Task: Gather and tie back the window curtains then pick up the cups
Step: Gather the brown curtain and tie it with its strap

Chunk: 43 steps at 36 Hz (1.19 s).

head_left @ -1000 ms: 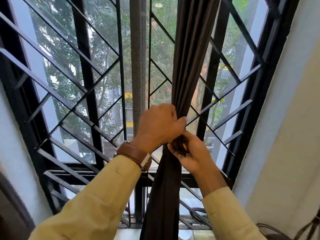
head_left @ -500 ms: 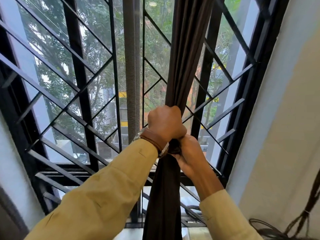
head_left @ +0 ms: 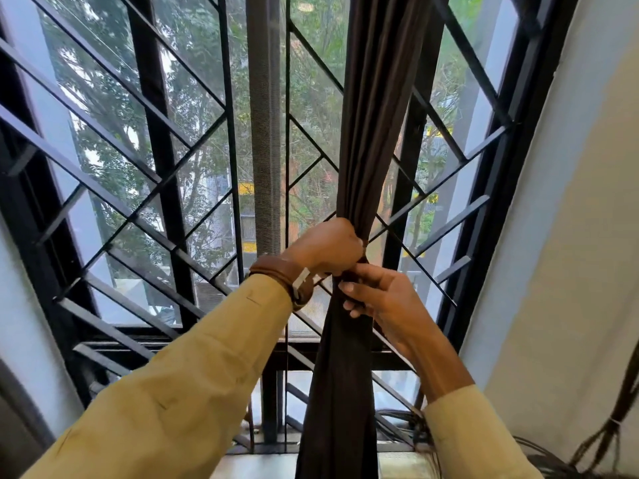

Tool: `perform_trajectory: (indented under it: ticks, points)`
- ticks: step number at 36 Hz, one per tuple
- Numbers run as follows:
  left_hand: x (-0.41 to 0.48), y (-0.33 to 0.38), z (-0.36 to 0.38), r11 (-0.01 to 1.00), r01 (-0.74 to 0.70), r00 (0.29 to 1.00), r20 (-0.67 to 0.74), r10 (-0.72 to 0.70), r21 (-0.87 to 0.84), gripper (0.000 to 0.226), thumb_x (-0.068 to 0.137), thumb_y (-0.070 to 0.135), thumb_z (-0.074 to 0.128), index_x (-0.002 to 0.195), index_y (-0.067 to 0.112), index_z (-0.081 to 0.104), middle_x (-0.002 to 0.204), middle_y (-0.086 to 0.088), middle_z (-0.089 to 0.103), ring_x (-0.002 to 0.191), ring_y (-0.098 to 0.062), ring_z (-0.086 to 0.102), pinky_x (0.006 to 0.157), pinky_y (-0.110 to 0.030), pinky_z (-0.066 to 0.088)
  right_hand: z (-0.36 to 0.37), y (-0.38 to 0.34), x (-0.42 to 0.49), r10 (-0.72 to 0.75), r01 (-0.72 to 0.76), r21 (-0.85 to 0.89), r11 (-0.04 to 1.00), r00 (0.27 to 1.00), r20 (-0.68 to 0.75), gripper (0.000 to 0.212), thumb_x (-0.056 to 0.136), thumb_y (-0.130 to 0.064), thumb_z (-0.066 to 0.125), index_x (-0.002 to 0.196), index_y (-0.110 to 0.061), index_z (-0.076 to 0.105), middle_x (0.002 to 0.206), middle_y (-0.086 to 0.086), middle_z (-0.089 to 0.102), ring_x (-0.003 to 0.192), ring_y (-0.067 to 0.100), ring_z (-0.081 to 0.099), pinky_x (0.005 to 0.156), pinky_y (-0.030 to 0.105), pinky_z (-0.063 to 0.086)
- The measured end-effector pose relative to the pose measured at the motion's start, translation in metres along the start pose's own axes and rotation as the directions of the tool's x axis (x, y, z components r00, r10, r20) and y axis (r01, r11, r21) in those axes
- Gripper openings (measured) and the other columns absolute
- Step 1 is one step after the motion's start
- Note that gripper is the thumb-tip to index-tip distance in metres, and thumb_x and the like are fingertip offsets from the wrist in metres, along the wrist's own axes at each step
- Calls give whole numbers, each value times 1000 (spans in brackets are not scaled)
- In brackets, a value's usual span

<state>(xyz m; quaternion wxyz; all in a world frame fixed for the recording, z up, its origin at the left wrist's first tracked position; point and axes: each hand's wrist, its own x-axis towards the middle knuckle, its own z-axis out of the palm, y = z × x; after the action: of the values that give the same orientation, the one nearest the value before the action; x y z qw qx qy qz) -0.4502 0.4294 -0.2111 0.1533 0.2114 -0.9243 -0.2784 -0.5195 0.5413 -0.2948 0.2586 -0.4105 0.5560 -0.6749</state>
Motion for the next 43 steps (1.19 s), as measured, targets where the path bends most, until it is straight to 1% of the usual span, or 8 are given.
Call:
perform_trajectory:
  ticks: [7,13,18,22,29,33,37,43]
  points:
    - [1,-10,-1,981,-22,998,-56,12,-192,28,95,23,54,78,7,69,45,5,39,32,-7,31,36,-13,23,-4,-6,-2,15,-25,-96,995,994,-110,21,92,13,54,105,-2,56,70,14,63,39,17,51,36,25,40]
    - [-4,-8,0,964,-99,992,-98,77,-245,27,95,18,57,84,-1,72,28,15,37,25,-1,33,30,-10,20,-5,-14,0,74,-99,-334,937,993,-87,15,94,4,57,107,-2,58,60,8,64,36,15,50,35,23,39]
    - [-2,-8,1,970,-61,996,-85,41,-235,30,93,14,52,72,-1,67,33,12,35,31,-5,30,34,-14,21,-6,-27,1,51,-86,-376,923,993,-103,18,96,-2,57,79,-5,62,55,6,61,38,15,52,38,24,42]
    - [0,-12,1,960,-27,998,-60,10,-279,29,88,15,45,59,16,47,54,2,37,42,-13,28,40,-17,20,-6,-32,2,-48,-10,-353,935,987,-155,21,98,-7,57,83,6,64,59,10,64,40,16,54,40,26,42]
    - [3,-19,1,952,-31,999,-23,25,-306,24,89,14,43,67,12,53,61,-1,38,37,-8,30,37,-16,22,-9,-43,6,-139,65,-346,936,971,-194,27,102,-10,49,93,4,70,65,11,66,45,17,56,41,23,42]
    - [5,-21,3,984,-97,995,4,98,-148,24,81,29,52,62,16,60,58,6,48,53,-14,45,50,-26,31,-8,-42,10,-219,111,-332,937,925,-310,21,99,-6,53,86,-3,69,65,14,69,45,17,57,43,28,45]
    - [3,-31,10,969,-247,967,-56,247,-2,25,85,34,65,66,19,58,60,4,54,52,-7,48,50,-21,36,-5,-41,13,-251,199,-168,965,884,-394,19,94,5,54,96,-11,64,63,15,66,42,16,55,40,26,44]
    - [5,-39,13,927,-358,917,-145,372,117,33,85,38,67,60,28,47,58,4,53,51,-8,47,48,-23,34,-11,-39,16,-283,233,-247,941,940,-192,39,87,17,54,103,-15,68,83,15,72,62,23,66,56,28,56]
